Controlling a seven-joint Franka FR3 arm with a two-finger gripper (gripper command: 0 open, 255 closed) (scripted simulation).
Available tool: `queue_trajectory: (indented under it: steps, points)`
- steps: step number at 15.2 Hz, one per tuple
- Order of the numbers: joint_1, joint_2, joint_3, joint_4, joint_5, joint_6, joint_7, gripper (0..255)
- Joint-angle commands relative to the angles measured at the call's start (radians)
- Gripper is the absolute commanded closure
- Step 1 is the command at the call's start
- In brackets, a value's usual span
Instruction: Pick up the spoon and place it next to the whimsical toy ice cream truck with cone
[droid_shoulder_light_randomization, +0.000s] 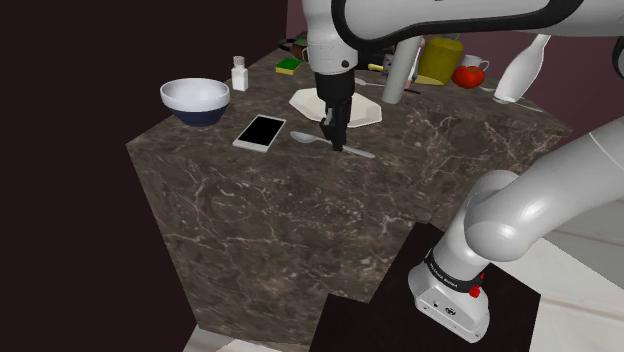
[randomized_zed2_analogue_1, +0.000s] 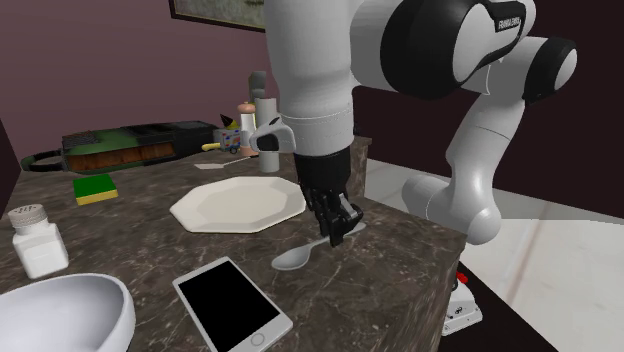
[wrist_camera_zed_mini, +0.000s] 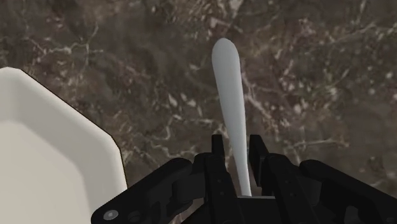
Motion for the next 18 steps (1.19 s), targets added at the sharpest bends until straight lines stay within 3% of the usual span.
queue_trajectory:
  steps: [1, 18]
  points:
    - [0.000, 0.000, 0.000, 0.000, 0.000, 0.000, 0.000, 255]
    - [-0.009, 0.032, -0.006, 0.230, -0.013, -0.199, -0.011, 255]
